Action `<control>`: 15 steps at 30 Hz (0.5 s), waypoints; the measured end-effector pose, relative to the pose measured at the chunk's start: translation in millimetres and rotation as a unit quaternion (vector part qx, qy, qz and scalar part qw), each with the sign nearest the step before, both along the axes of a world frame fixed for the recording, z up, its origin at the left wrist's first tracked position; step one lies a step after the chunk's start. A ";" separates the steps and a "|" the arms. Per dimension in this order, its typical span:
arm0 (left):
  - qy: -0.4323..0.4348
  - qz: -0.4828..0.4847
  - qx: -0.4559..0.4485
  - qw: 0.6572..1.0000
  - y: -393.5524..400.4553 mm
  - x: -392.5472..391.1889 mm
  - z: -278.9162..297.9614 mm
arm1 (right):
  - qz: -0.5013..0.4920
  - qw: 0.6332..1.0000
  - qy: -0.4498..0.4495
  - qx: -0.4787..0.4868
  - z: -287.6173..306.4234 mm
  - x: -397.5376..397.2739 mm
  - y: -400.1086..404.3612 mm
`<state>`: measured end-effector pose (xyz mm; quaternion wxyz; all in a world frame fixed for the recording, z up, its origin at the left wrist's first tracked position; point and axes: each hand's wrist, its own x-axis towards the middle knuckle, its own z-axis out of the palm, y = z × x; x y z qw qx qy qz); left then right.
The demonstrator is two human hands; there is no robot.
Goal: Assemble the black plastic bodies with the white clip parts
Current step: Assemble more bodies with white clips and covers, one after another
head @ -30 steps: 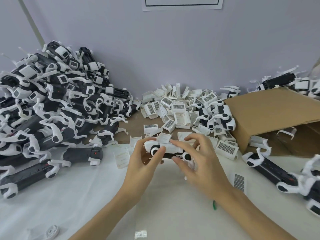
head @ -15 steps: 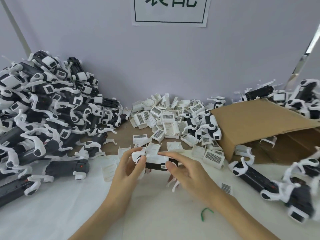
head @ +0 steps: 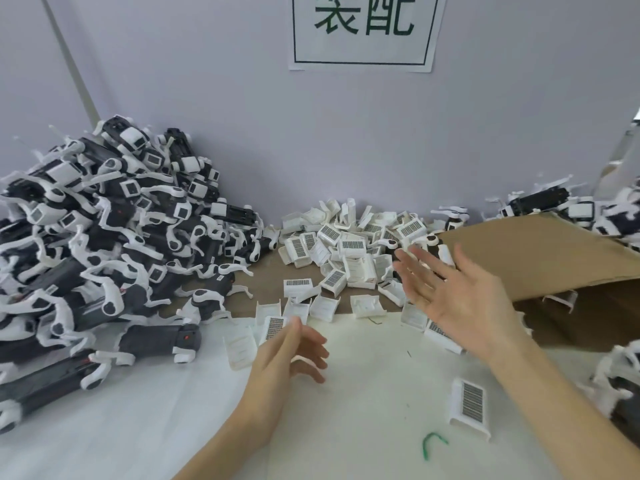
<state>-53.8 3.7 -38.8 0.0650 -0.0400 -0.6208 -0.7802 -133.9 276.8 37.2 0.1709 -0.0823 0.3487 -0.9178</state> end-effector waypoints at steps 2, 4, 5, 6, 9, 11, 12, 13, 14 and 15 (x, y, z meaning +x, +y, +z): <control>0.005 0.000 -0.034 0.999 0.4 2.1 0.5 | -0.009 0.999 -0.032 0.012 -23.9 9.2 -5.8; 0.022 0.016 -0.086 0.996 1.4 6.1 2.3 | -0.005 0.998 -0.057 0.017 -41.2 17.7 -12.3; 0.035 0.029 -0.130 0.990 2.6 7.7 2.1 | -0.007 0.998 -0.066 0.024 -47.1 19.6 -15.2; 0.051 0.051 -0.184 0.980 4.3 8.3 0.6 | -0.007 0.997 -0.073 0.035 -51.9 20.8 -17.2; 0.122 0.162 -0.350 0.914 6.1 -0.9 -0.3 | 0.004 0.996 -0.072 0.061 -57.3 19.6 -19.9; 0.174 0.230 -0.473 0.833 -2.4 -17.9 5.0 | 0.009 0.995 -0.071 0.074 -57.5 18.5 -21.4; 0.193 0.256 -0.538 0.780 -10.8 -30.2 9.5 | 0.010 0.994 -0.069 0.080 -57.7 18.9 -21.9; 0.193 0.276 -0.597 0.728 -20.8 -43.6 16.8 | 0.011 0.994 -0.068 0.083 -58.0 18.8 -22.1; 0.165 0.290 -0.650 0.683 -32.1 -57.5 26.4 | 0.010 0.994 -0.069 0.085 -58.3 18.5 -22.5; 0.108 0.296 -0.701 0.640 -42.8 -70.6 36.8 | 0.009 0.994 -0.071 0.086 -57.8 18.5 -22.4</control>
